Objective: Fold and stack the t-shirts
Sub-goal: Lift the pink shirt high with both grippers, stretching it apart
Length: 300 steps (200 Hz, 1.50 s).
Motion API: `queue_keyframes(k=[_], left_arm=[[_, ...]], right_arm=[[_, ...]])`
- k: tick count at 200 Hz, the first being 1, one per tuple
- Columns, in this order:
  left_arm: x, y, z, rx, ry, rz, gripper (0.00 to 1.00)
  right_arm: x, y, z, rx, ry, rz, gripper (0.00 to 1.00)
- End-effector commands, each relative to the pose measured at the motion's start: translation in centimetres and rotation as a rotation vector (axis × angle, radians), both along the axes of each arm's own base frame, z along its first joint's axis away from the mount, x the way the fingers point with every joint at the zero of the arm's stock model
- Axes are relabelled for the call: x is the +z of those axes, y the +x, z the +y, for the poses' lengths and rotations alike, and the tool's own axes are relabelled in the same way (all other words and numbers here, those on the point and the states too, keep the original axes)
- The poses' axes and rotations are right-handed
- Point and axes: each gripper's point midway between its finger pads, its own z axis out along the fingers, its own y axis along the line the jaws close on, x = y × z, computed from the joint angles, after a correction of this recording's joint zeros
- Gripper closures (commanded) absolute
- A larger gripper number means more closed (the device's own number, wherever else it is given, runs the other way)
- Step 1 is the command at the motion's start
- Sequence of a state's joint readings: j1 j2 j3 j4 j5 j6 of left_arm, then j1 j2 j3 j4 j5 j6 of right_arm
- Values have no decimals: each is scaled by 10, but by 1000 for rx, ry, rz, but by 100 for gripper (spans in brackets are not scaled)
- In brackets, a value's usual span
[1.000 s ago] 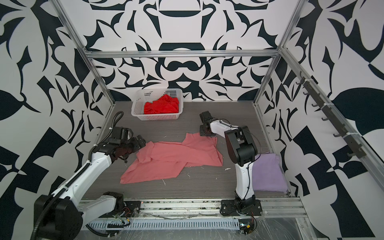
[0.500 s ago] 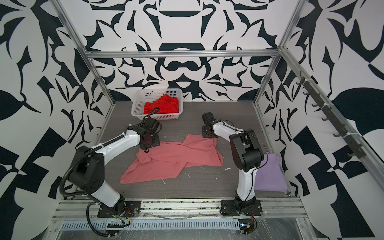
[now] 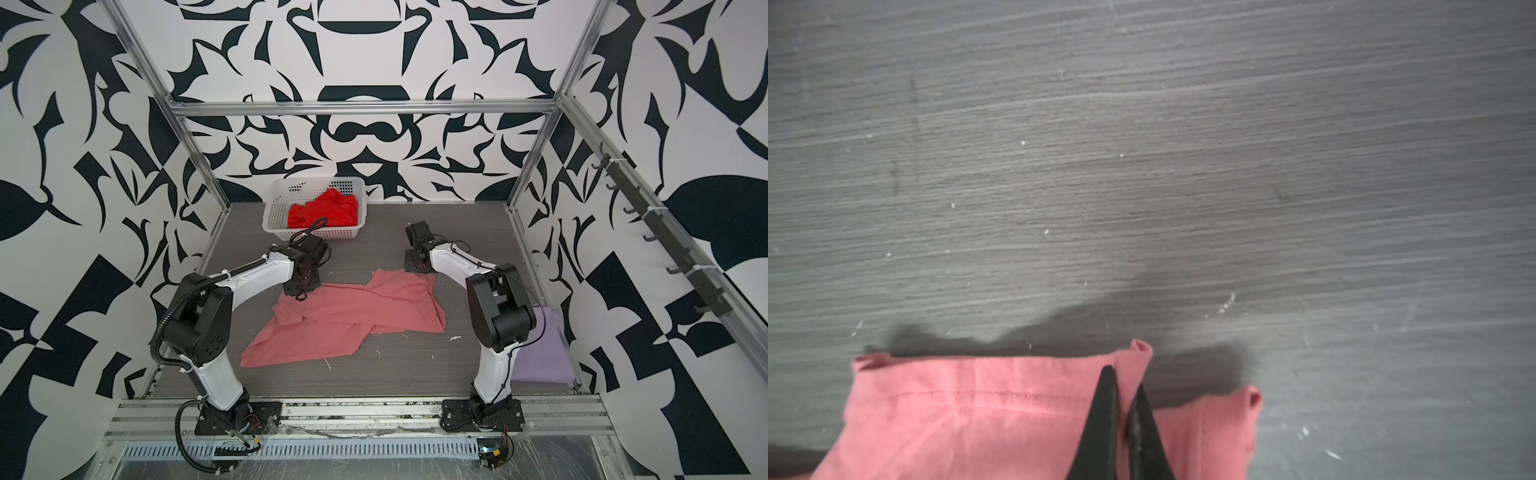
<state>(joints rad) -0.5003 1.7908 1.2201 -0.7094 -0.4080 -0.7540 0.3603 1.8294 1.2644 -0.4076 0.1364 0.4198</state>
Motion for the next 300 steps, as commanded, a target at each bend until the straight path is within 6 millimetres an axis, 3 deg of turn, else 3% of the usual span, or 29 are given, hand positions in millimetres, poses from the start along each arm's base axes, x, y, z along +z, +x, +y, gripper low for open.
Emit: queue_keyframes(k=[1, 8, 34, 50, 81, 107, 139, 171, 206, 240, 259, 300], left_arm=[[2, -4, 7, 19, 20, 0, 94], [4, -5, 8, 21, 24, 2, 100], [23, -9, 15, 19, 32, -19, 100], [46, -11, 17, 4, 9, -74, 100], [96, -12, 33, 11, -90, -196, 100], [150, -8, 61, 34, -193, -366, 100], [251, 10, 89, 18, -405, -686, 100], [345, 21, 78, -164, -442, -893, 100], [431, 13, 69, -328, -388, -1073, 100], [509, -27, 61, -451, -363, -1285, 100], [540, -57, 60, -489, -347, -1390, 100], [595, -126, 62, -536, -320, -1601, 100]], right_arm=[[22, -2, -7, -22, -16, -49, 100], [23, -3, -9, -25, -20, -52, 100], [36, -4, -20, -60, -58, -94, 100], [53, -1, -27, -75, -73, -140, 100], [107, 5, -43, -107, -103, -261, 100], [173, 8, -67, -146, -128, -410, 100], [270, 12, -98, -176, -136, -607, 100], [368, 0, -108, -166, -162, -826, 100], [483, -35, -114, -162, -162, -1093, 100], [579, -97, -122, -174, -105, -1364, 100], [615, -128, -120, -139, -65, -1472, 100], [670, -190, -109, -13, 16, -1656, 100]])
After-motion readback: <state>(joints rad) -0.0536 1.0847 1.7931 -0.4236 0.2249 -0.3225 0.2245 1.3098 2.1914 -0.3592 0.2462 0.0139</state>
